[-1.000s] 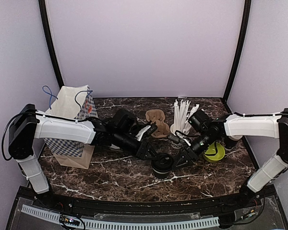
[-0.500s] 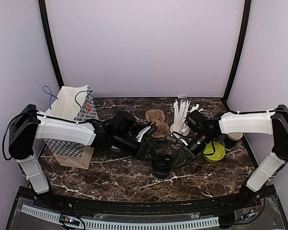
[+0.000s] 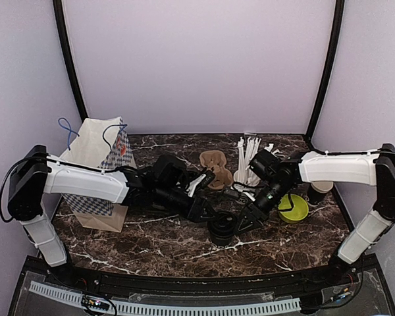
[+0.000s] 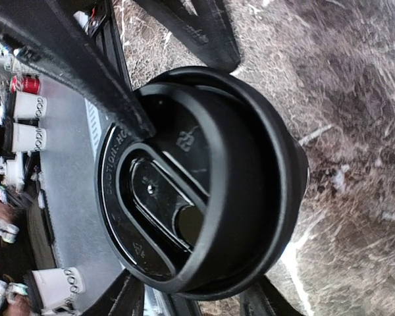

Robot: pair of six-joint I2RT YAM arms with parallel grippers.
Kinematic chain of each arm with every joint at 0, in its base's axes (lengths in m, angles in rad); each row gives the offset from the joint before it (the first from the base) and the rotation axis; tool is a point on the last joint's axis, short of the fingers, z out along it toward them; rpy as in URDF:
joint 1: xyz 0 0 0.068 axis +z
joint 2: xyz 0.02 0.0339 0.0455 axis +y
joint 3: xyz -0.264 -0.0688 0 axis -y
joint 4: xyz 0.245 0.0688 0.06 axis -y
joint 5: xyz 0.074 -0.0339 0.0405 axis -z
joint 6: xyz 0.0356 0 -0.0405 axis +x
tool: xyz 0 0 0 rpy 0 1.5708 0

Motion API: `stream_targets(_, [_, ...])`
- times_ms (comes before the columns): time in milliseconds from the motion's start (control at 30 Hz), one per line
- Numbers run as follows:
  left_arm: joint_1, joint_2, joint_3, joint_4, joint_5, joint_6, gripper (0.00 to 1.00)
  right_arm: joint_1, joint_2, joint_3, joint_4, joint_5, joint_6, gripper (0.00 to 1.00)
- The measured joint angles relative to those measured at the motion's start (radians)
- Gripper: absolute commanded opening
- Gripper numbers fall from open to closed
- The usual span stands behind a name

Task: Pack the takeout coffee

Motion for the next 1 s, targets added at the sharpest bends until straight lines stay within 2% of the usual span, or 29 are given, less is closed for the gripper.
stream_targets(133, [-0.012,-0.016,0.026,-0.056,-0.032,0.029,0.51,0.011,-0.021,0.000,0.002,0.015,-0.054,0.64])
stream_targets(267, [-0.024,-0.036,0.044,-0.130,-0.054,0.055,0.60,0.014,-0.073,0.002,-0.014,0.043,-0.102,0.68])
stream_targets(600, [-0.029,-0.085,0.093,-0.267,-0.174,0.169,0.61,0.023,-0.132,0.076,-0.128,0.125,-0.267,0.66])
stream_targets(867, [-0.029,-0.148,0.192,-0.311,-0.325,0.274,0.63,0.173,-0.131,0.209,-0.204,0.257,-0.377,0.65])
stream_targets(933, [-0.029,-0.156,0.209,-0.317,-0.366,0.279,0.65,0.200,-0.120,0.230,-0.199,0.315,-0.378,0.69])
stream_targets(1000, [-0.029,-0.167,0.215,-0.323,-0.415,0.279,0.68,0.214,-0.100,0.246,-0.190,0.366,-0.374,0.82])
